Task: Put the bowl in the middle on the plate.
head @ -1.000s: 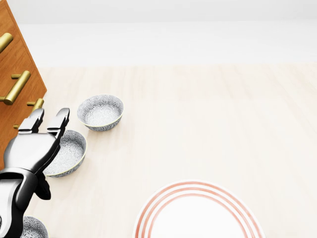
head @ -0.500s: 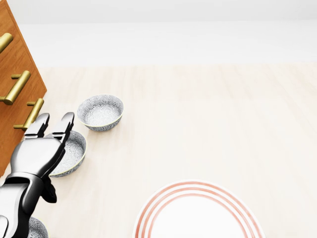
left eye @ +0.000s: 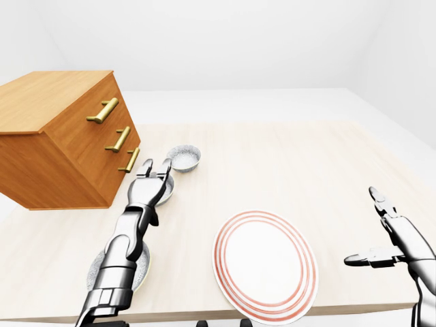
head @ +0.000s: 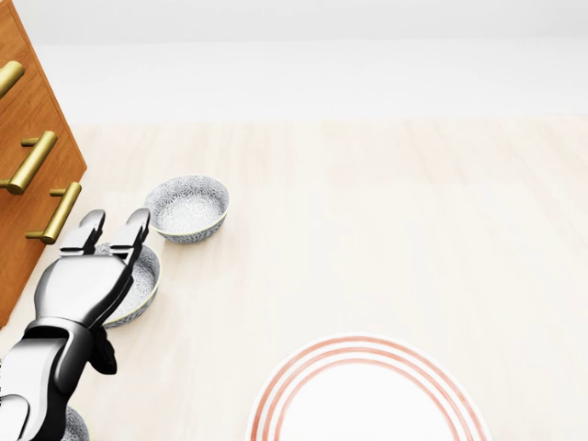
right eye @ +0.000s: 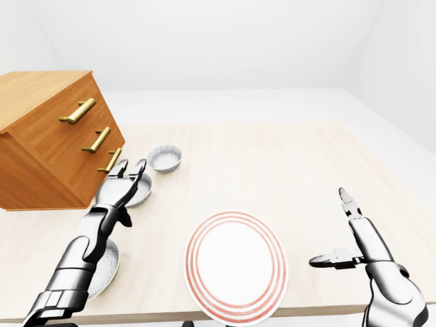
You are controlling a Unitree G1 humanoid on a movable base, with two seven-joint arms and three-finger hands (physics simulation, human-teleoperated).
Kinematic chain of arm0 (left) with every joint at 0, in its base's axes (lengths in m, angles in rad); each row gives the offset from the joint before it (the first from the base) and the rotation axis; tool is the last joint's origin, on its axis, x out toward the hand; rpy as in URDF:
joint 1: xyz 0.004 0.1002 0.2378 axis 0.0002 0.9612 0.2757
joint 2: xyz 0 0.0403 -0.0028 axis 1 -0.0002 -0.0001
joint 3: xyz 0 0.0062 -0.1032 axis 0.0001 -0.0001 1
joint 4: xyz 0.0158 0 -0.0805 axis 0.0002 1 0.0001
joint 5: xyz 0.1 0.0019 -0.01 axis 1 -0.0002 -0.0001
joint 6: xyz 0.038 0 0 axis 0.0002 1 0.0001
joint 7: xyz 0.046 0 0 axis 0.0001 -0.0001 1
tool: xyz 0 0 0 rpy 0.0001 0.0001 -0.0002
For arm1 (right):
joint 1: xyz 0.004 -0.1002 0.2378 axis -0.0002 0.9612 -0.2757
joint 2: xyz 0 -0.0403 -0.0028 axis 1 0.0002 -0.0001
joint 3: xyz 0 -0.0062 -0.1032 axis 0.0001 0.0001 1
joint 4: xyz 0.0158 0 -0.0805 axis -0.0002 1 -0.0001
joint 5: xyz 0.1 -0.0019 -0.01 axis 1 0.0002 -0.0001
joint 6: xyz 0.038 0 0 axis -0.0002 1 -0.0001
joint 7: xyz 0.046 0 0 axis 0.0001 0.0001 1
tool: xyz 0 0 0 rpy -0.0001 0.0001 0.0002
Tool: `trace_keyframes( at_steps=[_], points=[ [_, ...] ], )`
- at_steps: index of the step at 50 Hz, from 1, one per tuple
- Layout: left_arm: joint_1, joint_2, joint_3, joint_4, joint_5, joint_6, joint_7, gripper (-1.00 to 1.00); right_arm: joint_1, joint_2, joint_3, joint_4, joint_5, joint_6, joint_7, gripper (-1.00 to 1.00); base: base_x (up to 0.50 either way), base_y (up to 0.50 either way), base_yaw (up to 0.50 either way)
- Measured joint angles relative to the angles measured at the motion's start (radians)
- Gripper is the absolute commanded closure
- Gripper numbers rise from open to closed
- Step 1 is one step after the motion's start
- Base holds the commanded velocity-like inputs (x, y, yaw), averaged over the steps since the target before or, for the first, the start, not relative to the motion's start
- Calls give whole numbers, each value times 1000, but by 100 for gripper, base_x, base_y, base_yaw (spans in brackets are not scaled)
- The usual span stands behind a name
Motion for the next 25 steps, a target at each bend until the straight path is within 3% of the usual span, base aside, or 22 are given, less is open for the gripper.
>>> trace_keyframes(
  at_steps=[25],
  points=[
    [-13,-17,-27,54,15,0,23,-100,1,1,-2,-4,-1,0,3,-100,0,0,0]
  ],
)
